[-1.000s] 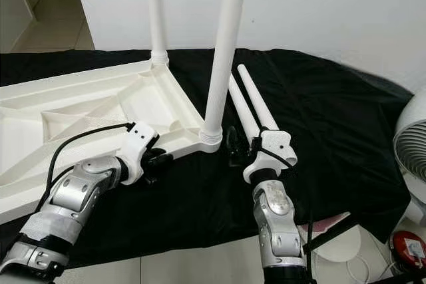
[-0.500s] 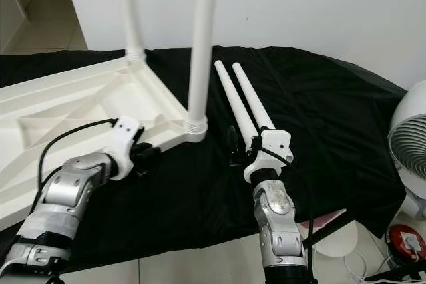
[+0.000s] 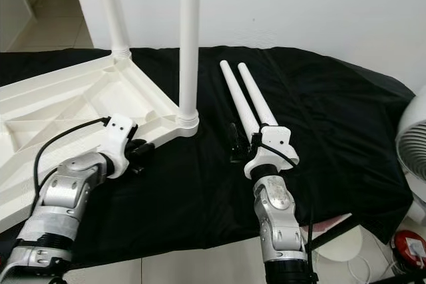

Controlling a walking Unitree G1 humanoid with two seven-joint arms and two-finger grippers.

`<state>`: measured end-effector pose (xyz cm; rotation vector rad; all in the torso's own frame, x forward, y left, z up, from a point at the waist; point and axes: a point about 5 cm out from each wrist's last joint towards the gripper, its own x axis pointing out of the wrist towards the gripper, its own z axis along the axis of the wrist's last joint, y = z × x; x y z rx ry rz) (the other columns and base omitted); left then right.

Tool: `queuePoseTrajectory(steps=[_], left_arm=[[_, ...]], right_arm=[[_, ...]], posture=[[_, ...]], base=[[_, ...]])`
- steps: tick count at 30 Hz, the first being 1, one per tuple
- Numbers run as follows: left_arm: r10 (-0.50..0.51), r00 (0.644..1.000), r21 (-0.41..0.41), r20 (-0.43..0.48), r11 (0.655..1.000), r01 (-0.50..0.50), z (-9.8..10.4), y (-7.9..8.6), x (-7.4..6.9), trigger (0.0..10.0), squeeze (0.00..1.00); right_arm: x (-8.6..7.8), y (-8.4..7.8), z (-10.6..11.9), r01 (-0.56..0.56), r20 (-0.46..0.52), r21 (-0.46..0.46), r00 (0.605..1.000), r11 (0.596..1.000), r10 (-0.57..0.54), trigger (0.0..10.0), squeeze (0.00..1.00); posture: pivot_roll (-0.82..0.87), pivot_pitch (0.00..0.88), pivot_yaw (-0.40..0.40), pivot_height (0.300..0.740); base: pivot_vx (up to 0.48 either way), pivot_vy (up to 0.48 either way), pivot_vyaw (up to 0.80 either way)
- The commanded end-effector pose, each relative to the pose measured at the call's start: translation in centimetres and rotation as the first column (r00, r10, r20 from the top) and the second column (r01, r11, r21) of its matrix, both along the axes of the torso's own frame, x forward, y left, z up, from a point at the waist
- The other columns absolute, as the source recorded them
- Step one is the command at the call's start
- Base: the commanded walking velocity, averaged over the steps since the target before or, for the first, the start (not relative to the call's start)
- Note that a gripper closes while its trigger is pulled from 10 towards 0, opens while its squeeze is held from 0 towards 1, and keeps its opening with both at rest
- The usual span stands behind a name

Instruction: Building children table

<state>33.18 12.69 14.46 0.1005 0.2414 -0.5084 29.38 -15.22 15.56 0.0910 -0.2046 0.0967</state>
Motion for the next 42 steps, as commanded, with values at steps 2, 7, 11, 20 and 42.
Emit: queuePoseTrajectory(steps=[2,7,11,20,42], left_arm=[[0.088,0.992,-0.032,0.091,0.996,-0.085,1.5,-1.4,0.2,10.0,1.00],[-0.047,0.987,-0.085,0.152,0.995,0.061,2.9,-2.4,-0.5,10.0,0.00],[-0.085,0.978,-0.088,0.192,0.991,0.104,3.5,-2.3,-0.8,10.0,0.00],[-0.097,0.966,0.057,0.238,0.995,0.086,4.4,1.4,-0.5,10.0,0.00],[0.039,0.998,0.395,0.039,0.917,-0.051,0.2,10.1,-1.3,10.0,0.00]], right_arm=[[0.4,-0.3,0.3,0.016,0.003,0.007,1.000,1.000,-0.016,10.0,0.00],[0.3,-0.4,0.2,0.031,0.004,0.009,1.000,0.999,-0.031,10.0,0.00],[0.3,-0.4,0.2,0.032,0.004,0.009,0.999,0.999,-0.032,10.0,0.00],[0.5,-0.3,0.1,0.027,0.004,0.007,1.000,1.000,-0.027,10.0,0.00],[0.6,-0.5,0.2,0.026,0.008,-0.003,1.000,1.000,-0.026,10.0,0.00]], posture=[[0.03,0.061,-0.051,0.740],[0.03,0.060,-0.044,0.740],[0.03,0.060,-0.044,0.740],[0.04,0.054,-0.044,0.740],[0.05,0.059,-0.051,0.740]], base=[[0.000,0.000,0.00],[0.000,0.000,0.00],[0.000,0.000,0.00],[0.000,0.000,0.00],[0.000,0.000,0.00]])
